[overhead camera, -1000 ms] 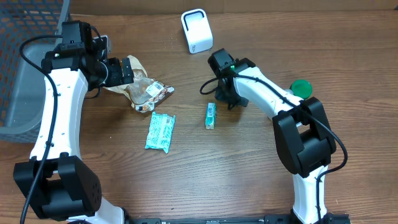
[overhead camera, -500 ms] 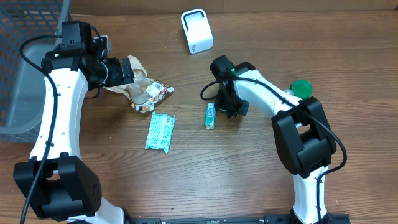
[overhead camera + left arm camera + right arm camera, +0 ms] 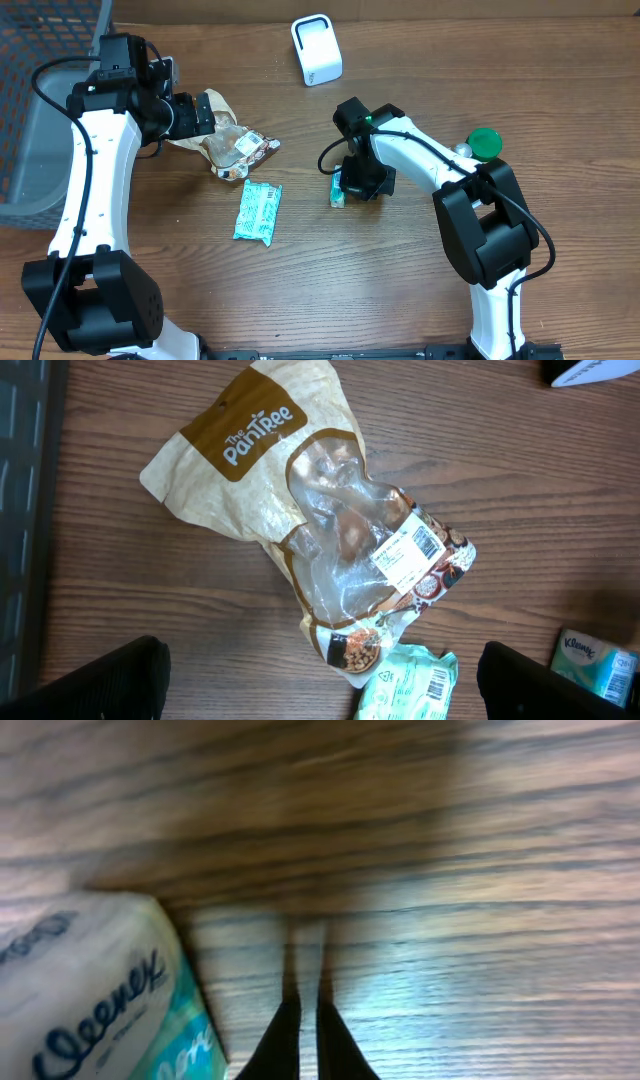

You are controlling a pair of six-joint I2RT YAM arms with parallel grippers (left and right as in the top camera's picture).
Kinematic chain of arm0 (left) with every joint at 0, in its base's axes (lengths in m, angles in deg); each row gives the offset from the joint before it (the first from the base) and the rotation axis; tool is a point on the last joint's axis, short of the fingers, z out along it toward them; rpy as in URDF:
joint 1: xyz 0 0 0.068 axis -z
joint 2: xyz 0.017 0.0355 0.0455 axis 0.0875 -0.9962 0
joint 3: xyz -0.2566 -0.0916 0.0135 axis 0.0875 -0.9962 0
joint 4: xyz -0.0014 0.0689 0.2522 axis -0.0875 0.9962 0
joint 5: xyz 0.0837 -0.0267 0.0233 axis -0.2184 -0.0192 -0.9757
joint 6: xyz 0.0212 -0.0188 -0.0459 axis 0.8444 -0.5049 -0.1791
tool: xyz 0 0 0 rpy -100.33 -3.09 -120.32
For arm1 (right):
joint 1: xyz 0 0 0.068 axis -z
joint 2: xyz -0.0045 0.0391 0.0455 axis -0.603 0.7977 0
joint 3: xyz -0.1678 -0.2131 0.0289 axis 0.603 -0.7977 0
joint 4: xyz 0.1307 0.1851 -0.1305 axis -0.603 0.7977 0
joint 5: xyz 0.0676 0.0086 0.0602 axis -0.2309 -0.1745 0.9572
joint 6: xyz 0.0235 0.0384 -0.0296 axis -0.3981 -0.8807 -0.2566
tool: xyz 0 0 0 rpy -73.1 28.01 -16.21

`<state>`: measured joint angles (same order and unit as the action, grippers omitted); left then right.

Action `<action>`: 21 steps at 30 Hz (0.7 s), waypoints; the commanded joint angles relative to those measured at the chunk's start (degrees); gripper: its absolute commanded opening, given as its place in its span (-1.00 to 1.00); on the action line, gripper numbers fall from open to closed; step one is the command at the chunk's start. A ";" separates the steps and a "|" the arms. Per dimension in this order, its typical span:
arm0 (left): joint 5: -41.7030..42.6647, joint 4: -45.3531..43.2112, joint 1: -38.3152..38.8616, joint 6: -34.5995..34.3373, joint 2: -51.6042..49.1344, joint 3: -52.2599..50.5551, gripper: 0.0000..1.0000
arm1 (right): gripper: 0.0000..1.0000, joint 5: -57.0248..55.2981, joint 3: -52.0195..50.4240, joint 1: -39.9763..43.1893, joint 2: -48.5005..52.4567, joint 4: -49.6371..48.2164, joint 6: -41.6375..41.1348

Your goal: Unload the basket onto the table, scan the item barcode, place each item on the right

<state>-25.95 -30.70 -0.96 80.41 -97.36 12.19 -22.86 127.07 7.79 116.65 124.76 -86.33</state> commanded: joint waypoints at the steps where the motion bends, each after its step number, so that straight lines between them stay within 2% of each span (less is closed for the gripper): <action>1: 0.66 -0.20 0.39 1.73 0.22 0.11 0.99 | -0.93 -1.09 -0.66 -0.20 0.83 1.68 4.90; 7: 0.66 -0.20 0.39 1.70 0.22 0.11 0.99 | -0.92 -0.46 -0.66 -0.20 0.83 0.48 4.92; 9: 0.66 -0.20 0.39 1.70 0.22 0.11 0.99 | -0.73 0.22 -0.66 -0.09 0.83 0.35 4.92; 11: 0.63 -0.20 0.39 1.70 0.22 0.11 0.99 | -0.79 0.63 -0.66 0.13 0.83 0.28 4.90; 12: 0.63 -0.20 0.39 1.70 0.22 0.11 0.99 | -0.92 0.59 -0.66 0.22 0.83 0.13 4.90; 21: 0.66 -0.20 0.39 1.70 0.22 0.11 0.99 | -0.92 -0.52 -0.66 0.04 0.70 -1.49 5.38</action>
<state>-25.95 -30.70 -0.96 80.41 -97.36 12.19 -22.22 127.05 7.83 116.67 124.19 -81.39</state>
